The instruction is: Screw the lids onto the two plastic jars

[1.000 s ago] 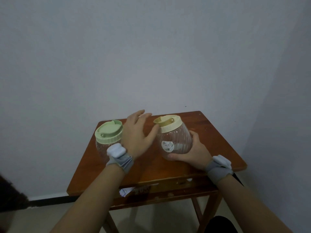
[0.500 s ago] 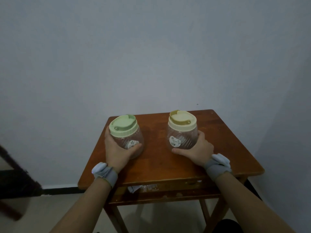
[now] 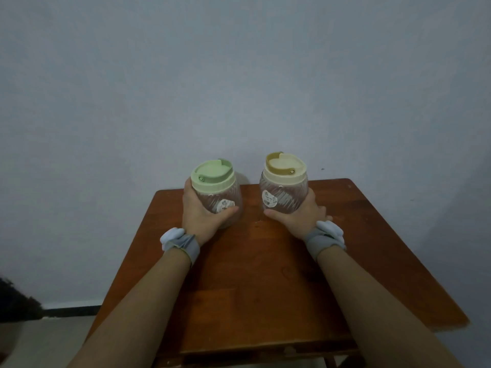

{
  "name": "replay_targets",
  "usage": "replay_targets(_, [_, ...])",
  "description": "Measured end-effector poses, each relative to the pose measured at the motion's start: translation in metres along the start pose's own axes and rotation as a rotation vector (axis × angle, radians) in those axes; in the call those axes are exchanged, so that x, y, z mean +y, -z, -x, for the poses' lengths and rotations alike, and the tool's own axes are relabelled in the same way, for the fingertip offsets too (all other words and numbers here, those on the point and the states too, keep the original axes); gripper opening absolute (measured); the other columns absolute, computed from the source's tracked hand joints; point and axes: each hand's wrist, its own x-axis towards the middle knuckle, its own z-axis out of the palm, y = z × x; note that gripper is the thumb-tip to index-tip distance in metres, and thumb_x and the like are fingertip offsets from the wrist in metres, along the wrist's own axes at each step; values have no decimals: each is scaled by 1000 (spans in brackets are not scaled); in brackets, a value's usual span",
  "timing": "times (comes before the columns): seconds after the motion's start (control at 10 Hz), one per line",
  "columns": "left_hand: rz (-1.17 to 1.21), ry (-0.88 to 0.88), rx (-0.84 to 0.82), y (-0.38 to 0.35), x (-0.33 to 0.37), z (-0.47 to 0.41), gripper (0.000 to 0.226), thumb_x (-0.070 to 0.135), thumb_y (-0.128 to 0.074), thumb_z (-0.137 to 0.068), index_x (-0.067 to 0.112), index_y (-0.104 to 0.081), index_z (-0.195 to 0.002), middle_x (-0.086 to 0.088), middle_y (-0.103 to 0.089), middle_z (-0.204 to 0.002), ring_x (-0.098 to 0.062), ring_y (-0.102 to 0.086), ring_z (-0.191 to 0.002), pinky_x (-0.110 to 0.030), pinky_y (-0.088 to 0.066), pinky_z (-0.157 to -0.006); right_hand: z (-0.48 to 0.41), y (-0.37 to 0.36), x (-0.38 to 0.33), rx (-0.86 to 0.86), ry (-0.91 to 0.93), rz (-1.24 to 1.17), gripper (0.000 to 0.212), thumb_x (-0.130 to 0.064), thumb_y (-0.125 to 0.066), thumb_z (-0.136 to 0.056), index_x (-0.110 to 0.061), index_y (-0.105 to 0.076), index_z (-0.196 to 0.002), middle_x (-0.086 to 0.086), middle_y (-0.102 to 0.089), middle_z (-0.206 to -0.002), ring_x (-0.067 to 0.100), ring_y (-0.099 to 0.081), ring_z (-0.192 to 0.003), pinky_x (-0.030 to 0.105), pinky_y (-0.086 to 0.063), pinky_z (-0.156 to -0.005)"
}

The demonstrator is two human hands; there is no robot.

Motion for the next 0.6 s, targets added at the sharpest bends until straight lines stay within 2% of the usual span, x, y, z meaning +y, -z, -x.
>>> replay_targets(0.2, [0,-35,16,-15,-12,-23,125,50,-96,-59,21,-25,-158,-3,-45,-154,-18,-44,-142,-43,-42,-119,-30,-15,-2,44,-43,58,139,-97,-66,-52,-22,-19,-159,7,-46,-159,41,-43,-142,59,-25,-115])
replay_targets(0.3, [-21,-21,22,-18,-17,-23,130,52,-94,-62,18,-17,-161,-7,-38,-160,-22,-37,-148,-45,-37,-122,-32,-17,-2,31,-53,103,143,-93,-66,-60,-14,-9,-163,12,-41,-162,41,-39,-145,57,-23,-117])
replay_targets(0.4, [-83,40,13,-24,-20,-20,134,49,-91,-71,12,-2,-164,-14,-21,-170,-31,-20,-157,-50,-22,-128,-30,-13,-1,-42,-38,136,149,-83,-74,-66,-6,9,-163,15,-30,-167,40,-30,-151,55,-18,-122])
replay_targets(0.5, [-159,125,-42,-22,-8,-10,126,42,-83,-83,5,7,-163,-18,-8,-173,-34,-8,-159,-48,-14,-129,-26,-2,4,-129,-33,90,150,-71,-82,-69,-6,18,-160,16,-21,-170,40,-28,-153,55,-22,-124])
replay_targets(0.6, [-252,154,-58,-13,-3,12,109,31,-76,-93,5,3,-164,-22,-2,-173,-37,-4,-160,-45,-13,-127,-10,8,11,-196,22,-45,148,-53,-89,-74,-8,23,-159,16,-14,-172,39,-23,-156,54,-24,-126])
